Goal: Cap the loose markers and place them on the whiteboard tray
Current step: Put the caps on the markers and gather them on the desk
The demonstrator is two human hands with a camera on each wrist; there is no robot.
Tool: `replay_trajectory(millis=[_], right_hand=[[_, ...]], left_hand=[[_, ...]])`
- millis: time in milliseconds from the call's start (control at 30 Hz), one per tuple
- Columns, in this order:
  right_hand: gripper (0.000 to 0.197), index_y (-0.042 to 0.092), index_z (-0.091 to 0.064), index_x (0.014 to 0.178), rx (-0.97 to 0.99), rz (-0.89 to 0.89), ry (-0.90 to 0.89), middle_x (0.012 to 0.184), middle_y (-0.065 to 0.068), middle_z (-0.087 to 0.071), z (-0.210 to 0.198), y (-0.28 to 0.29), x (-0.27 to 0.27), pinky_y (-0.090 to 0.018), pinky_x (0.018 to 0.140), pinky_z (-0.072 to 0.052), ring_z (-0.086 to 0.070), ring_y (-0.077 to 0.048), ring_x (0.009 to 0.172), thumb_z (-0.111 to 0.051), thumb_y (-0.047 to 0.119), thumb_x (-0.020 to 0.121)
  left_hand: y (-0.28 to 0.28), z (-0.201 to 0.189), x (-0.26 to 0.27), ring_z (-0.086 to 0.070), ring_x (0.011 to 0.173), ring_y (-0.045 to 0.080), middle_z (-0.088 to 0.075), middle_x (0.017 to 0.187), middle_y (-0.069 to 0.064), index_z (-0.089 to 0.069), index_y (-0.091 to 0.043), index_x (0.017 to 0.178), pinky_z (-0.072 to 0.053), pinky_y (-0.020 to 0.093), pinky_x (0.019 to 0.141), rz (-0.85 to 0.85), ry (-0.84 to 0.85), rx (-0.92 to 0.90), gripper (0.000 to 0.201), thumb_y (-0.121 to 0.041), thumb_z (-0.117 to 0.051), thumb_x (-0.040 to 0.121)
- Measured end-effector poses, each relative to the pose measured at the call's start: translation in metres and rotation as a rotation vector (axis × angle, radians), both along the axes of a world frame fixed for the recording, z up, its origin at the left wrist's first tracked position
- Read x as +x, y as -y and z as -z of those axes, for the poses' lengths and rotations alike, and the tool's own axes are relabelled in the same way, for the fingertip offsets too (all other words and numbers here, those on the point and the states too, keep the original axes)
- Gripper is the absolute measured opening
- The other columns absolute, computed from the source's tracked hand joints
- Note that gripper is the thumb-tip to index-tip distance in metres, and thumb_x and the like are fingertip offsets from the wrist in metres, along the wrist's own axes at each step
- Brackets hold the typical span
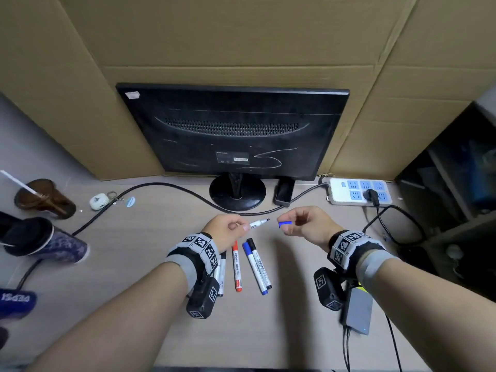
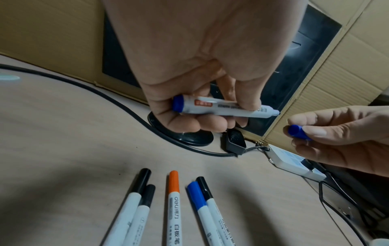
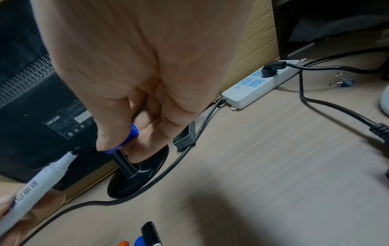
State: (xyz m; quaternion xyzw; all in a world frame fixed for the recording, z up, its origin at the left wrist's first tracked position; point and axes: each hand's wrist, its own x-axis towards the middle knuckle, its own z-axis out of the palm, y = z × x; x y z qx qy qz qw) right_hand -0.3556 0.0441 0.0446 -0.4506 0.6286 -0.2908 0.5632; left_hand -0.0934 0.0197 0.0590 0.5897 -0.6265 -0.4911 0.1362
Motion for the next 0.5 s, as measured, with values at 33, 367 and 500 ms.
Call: replay_trajectory(millis=[33, 367, 500], right_hand=[[0.022, 0.013, -0.078, 0.092, 0.001, 0.012, 0.046, 0.088, -0.015, -0.068, -0.003, -0.001, 0.003, -0.027, 0.083, -0.059, -0.064, -0.02, 0.076, -0.076, -0.007, 0.085], [0.018, -0.008, -0.069, 0.109, 0.032, 0.074, 0.292, 0.081, -0.017, -0.072, -0.026, -0.011, 0.026, -0.032, 0.078, -0.065, -0.074, -0.021, 0.07, -0.061, -0.014, 0.094], [0.015, -0.003, -0.07, 0.101, 0.027, 0.064, 0.302, 0.078, -0.015, -0.073, -0.033, -0.012, 0.031, -0.031, 0.076, -0.066, -0.075, -0.02, 0.069, -0.062, -0.013, 0.094]], left_hand=[[-0.002, -0.003, 0.003, -0.065, 0.075, 0.018, -0.069, 0.084, 0.002, -0.075, -0.03, 0.092, -0.057, 0.036, 0.08, 0.012, 0.016, -0.005, 0.01, -0.034, -0.066, 0.093], [-0.016, -0.025, 0.015, -0.062, 0.068, 0.013, -0.072, 0.092, 0.012, -0.074, -0.032, 0.092, -0.057, 0.034, 0.078, 0.052, 0.018, -0.053, 0.008, -0.035, -0.067, 0.094], [-0.018, -0.028, 0.017, -0.062, 0.07, 0.014, -0.072, 0.091, 0.012, -0.075, -0.029, 0.096, -0.055, 0.028, 0.072, 0.035, 0.0, -0.054, 0.009, -0.033, -0.067, 0.095]])
